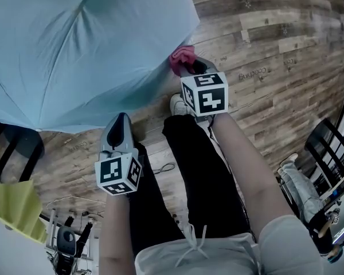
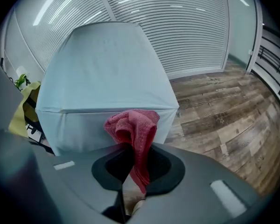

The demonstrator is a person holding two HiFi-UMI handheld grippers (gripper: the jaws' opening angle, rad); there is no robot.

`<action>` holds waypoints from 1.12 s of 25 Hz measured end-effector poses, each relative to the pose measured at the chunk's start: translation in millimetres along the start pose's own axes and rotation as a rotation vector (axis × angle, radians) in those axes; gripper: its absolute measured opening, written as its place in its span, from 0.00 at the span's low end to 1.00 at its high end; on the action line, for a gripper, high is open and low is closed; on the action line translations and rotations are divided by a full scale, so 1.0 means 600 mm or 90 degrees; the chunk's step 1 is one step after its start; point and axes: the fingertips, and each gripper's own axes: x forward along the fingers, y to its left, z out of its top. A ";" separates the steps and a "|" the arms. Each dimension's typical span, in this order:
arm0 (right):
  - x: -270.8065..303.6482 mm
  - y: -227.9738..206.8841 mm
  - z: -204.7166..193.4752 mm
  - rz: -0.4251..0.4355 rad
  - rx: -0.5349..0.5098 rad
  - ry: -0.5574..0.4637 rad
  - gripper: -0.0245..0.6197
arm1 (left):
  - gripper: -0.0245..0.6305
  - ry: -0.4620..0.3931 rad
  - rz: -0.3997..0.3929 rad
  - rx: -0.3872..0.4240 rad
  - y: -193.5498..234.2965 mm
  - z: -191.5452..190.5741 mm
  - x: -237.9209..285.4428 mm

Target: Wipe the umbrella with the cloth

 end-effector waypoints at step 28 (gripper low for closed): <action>-0.058 -0.117 -0.040 -0.079 -0.080 0.012 0.13 | 0.05 -0.025 -0.019 -0.022 -0.113 0.012 -0.003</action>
